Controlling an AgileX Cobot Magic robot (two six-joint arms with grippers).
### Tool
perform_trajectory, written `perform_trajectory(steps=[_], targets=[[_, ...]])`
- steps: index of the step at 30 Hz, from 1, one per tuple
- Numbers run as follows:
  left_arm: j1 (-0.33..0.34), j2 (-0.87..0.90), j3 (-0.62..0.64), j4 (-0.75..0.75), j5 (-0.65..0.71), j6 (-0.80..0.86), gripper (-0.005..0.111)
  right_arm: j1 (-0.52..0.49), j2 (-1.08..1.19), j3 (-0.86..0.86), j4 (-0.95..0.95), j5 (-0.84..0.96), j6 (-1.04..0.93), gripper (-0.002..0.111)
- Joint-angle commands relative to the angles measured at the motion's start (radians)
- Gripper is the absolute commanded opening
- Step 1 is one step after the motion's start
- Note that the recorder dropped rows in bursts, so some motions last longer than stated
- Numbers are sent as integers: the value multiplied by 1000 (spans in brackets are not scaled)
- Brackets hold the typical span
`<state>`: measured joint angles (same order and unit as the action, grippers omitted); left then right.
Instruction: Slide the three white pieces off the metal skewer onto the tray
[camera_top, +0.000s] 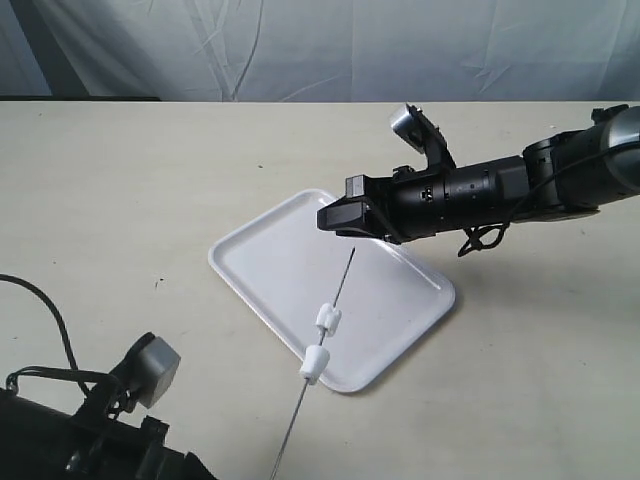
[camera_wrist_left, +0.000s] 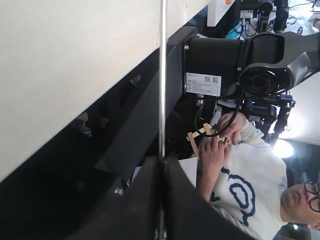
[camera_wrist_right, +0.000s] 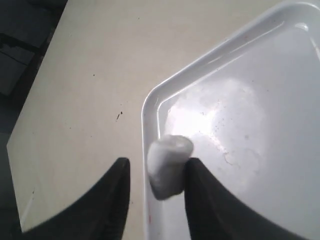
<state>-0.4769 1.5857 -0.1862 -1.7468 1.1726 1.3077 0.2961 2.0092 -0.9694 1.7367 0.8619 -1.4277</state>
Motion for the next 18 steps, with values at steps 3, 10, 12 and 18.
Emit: perform_trajectory(steps=[3, 10, 12, 18], targets=[[-4, -6, 6, 2, -29, 11, 0, -3, -4, -3, -2, -2, -12, 43], [-4, -6, 4, 2, -166, 11, 0, -3, -4, -3, -69, 2, 38, 49], [-4, -6, -4, 2, -167, 11, 0, -8, -4, -3, -69, -2, 41, 49], [-4, -6, -66, 2, -262, -54, 0, -26, -4, -3, -89, 0, 41, 49]])
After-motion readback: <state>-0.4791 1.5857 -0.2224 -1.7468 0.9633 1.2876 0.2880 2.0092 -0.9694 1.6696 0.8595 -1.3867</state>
